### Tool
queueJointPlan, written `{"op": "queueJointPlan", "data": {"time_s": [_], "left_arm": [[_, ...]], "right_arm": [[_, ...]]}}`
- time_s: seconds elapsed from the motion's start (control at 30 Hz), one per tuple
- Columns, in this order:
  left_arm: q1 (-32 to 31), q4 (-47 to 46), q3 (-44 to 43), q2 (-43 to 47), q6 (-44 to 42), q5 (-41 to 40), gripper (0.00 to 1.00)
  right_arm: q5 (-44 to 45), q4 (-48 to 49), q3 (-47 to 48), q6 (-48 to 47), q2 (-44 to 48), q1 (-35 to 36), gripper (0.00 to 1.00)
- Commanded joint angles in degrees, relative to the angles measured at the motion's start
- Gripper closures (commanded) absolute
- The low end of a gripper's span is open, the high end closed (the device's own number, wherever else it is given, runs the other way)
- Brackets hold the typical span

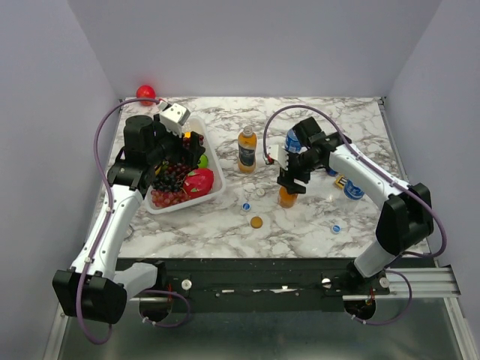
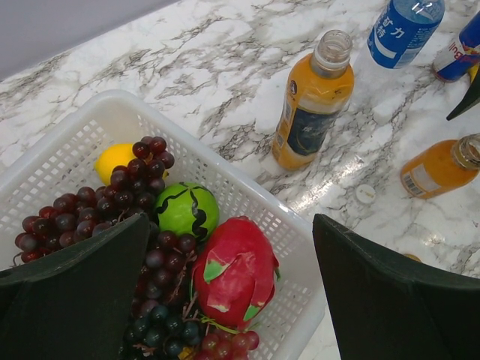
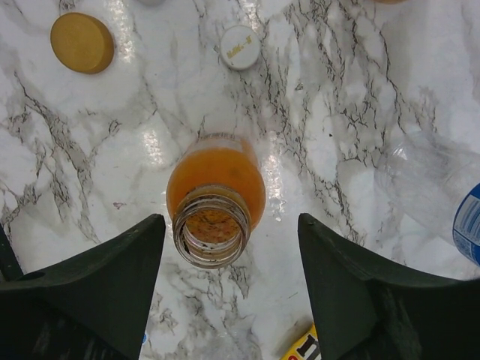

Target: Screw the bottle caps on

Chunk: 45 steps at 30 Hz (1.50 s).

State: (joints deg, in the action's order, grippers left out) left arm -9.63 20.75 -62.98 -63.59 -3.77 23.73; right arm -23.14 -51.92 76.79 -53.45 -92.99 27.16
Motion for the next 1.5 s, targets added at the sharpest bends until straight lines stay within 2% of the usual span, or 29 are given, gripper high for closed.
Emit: {"op": "queueJointPlan", "data": {"time_s": [0.0,0.13,0.23,0.27,0.3,0.37,0.47,0.57,0.6,0.67,0.7,0.77,0.83,0.97,1.17,1.47], "left_arm": [[-0.2,0.5,0.0,0.2,-1.3,1.6,0.01],[-0.2,0.7,-0.1,-0.3,-2.0,2.1,0.01],[-0.3,0.1,0.7,-0.3,-2.1,3.3,0.01],[-0.3,0.0,1.0,-0.3,-2.4,4.1,0.01],[-0.4,-0.1,1.9,-0.2,-2.9,6.7,0.01],[-1.5,-2.4,3.6,2.1,-4.4,9.7,0.01],[-5.4,-8.4,10.4,7.8,-7.5,14.9,0.01],[-10.7,-6.0,13.1,9.4,-14.5,16.3,0.01],[-14.2,-5.0,13.3,9.1,-16.7,16.7,0.01],[-18.0,-5.2,14.0,8.0,-17.4,16.4,0.01],[-21.1,-6.9,14.7,7.8,-16.7,15.1,0.01],[-23.1,-15.0,18.0,7.3,-12.8,11.3,0.01],[-25.6,-19.1,19.9,6.2,-11.7,10.0,0.01],[-28.5,-23.5,18.9,1.2,-11.4,9.8,0.01],[-32.6,-29.7,19.4,-1.4,-8.6,6.9,0.01],[-33.3,-31.3,19.8,-1.4,-6.8,8.3,0.01]], "right_arm": [[1.0,0.9,-0.9,0.5,-1.1,0.5,0.23],[0.9,0.6,-1.5,0.5,-1.4,0.6,0.3],[0.7,0.5,-1.7,0.4,-0.7,0.9,0.48],[0.5,0.2,-1.6,0.5,-0.3,1.1,0.59],[0.2,-0.4,-0.9,0.6,0.3,1.1,0.64],[-1.4,-3.4,0.5,0.9,3.2,1.2,0.72],[-6.2,-10.2,4.9,1.2,7.6,1.2,0.77],[-12.7,-16.3,11.1,3.1,10.4,1.2,0.79],[-14.1,-17.4,12.5,3.8,10.7,1.3,0.79],[-18.1,-20.5,16.9,4.8,10.5,1.2,0.8],[-19.1,-21.3,18.2,5.1,10.2,1.3,0.8],[-21.3,-21.4,20.6,6.5,9.7,1.8,0.8],[-21.9,-20.0,21.3,8.4,9.1,2.3,0.8],[-20.6,-17.3,23.5,11.3,7.8,4.6,0.81],[-19.1,-16.7,28.4,11.0,4.3,7.5,0.81],[-18.0,-15.8,30.1,11.7,2.9,9.1,0.81]]}}
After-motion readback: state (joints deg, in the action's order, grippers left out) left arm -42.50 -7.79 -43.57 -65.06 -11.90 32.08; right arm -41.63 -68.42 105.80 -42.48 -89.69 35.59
